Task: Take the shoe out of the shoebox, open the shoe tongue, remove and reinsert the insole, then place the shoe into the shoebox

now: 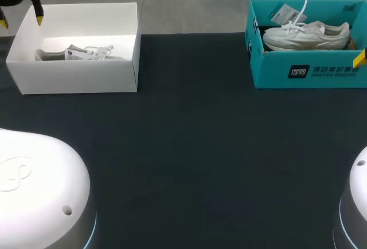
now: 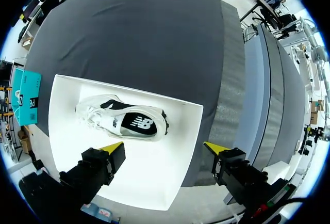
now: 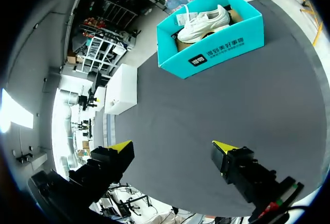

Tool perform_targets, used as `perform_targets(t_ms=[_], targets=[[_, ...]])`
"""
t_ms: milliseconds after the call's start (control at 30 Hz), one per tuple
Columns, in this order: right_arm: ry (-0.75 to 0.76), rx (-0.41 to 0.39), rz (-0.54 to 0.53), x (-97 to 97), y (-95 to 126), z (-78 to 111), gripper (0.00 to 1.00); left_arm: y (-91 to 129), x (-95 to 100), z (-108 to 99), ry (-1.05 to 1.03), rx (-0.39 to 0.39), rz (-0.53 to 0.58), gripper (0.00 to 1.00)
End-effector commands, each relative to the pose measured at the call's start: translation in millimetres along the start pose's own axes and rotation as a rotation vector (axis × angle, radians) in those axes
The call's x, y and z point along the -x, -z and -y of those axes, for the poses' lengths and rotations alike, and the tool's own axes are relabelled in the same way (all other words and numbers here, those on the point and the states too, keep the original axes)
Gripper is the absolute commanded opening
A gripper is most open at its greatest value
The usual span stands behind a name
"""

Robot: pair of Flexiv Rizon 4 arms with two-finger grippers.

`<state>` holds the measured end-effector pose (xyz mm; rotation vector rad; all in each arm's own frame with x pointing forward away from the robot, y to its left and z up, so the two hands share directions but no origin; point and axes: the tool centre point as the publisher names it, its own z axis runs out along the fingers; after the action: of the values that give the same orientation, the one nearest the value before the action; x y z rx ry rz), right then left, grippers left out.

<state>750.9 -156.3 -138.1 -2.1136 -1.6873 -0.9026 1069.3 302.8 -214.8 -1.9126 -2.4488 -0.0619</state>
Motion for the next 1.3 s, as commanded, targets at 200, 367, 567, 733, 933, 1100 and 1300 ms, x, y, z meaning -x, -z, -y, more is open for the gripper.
perform_targets(t_ms=[200,367,567,733,933,1100,1300], targets=[[0.004,-0.094,0.193,7.6,1,-58.2,1.00,0,0.0,0,0.000,0.001,-0.003,1.00],[0.003,-0.134,0.225,11.9,-3,-82.8,1.00,0,0.0,0,0.000,0.001,-0.003,1.00],[-0.003,-0.134,0.213,13.2,-4,-91.2,1.00,0,0.0,0,0.000,0.001,-0.003,1.00],[-0.003,-0.134,0.213,13.2,-4,-91.2,1.00,0,0.0,0,0.000,0.001,-0.003,1.00],[-0.003,-0.134,0.213,13.2,-4,-91.2,1.00,0,0.0,0,0.000,0.001,-0.003,1.00],[-0.003,-0.134,0.213,13.2,-4,-91.2,1.00,0,0.0,0,0.000,0.001,-0.003,1.00],[0.041,-0.069,0.456,34.9,-15,-145.6,1.00,0,0.0,0,0.000,0.001,-0.003,1.00]])
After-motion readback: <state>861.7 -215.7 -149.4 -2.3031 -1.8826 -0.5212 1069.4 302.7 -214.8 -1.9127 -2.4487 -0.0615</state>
